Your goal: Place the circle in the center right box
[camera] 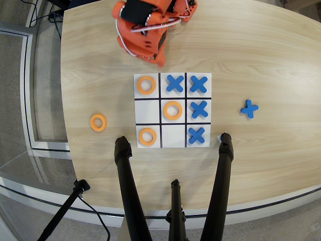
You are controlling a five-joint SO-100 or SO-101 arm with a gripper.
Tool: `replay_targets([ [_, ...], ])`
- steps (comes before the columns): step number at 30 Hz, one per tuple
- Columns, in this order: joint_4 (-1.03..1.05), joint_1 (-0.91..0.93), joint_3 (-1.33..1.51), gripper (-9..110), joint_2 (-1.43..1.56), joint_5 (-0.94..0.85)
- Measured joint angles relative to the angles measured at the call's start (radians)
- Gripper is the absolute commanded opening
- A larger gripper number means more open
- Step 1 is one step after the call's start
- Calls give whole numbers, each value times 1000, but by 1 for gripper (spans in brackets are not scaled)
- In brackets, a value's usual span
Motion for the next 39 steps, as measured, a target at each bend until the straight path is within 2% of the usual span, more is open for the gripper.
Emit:
replay_targets([
  [7, 31, 54, 132, 24, 256, -25],
  [13, -11, 103, 140, 24, 291, -41],
  [21, -183, 275, 107, 24, 72, -138],
  [27, -262, 310, 12, 24, -81, -144],
  [39, -347, 193, -360, 24, -434, 72],
])
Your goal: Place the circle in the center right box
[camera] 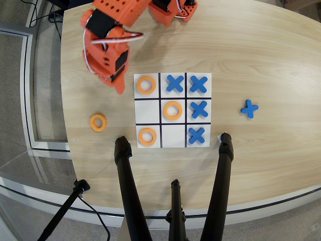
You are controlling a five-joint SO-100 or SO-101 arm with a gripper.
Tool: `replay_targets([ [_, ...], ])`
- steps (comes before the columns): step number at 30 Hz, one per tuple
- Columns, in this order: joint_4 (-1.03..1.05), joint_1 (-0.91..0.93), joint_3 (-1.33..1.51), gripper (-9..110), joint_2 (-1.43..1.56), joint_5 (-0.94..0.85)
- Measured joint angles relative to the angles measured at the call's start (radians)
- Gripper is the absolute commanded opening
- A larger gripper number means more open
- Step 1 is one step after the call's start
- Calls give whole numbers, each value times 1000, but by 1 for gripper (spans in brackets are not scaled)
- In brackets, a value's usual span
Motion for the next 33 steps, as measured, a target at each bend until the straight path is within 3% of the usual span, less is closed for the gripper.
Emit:
replay_targets([
  [16, -46, -178, -724, 24, -672, 184],
  [33, -52, -81, -927, 24, -1026, 55],
])
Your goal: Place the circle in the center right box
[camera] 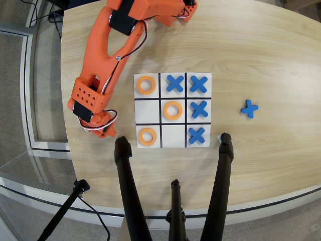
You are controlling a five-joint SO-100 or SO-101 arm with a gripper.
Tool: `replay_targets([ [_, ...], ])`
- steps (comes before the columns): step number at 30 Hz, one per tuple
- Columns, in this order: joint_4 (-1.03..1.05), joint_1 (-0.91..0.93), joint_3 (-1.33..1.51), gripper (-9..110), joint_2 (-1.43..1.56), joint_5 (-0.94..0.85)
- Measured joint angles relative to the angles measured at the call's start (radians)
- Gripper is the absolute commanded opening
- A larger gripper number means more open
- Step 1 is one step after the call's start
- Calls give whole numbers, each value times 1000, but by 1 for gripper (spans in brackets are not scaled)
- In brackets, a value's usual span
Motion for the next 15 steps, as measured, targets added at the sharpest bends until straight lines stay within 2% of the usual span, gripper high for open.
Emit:
replay_targets([
  [15, 0, 18, -41, 20, -69, 0],
])
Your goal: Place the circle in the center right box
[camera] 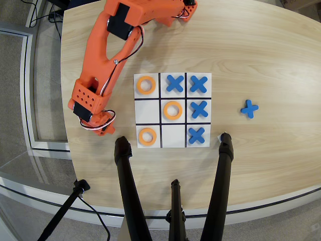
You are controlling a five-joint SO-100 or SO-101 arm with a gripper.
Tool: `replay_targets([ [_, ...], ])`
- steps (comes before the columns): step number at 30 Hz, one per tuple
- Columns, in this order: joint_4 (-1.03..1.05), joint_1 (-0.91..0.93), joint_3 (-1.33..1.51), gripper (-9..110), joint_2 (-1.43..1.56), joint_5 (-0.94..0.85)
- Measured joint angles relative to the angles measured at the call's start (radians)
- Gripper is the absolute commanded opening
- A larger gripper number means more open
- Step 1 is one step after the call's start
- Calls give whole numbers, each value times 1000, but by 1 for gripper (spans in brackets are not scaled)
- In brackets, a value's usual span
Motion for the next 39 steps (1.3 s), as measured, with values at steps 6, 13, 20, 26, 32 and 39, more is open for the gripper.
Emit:
replay_targets([
  [6, 0, 9, -14, 18, -26, 0],
  [13, -12, 17, -20, 10, -48, -3],
  [20, -14, 18, -23, 0, -61, -6],
  [26, -8, 20, -25, 0, -60, -8],
  [32, 14, 20, 106, 0, 58, 14],
  [39, 2, -49, 374, 0, 391, 54],
])
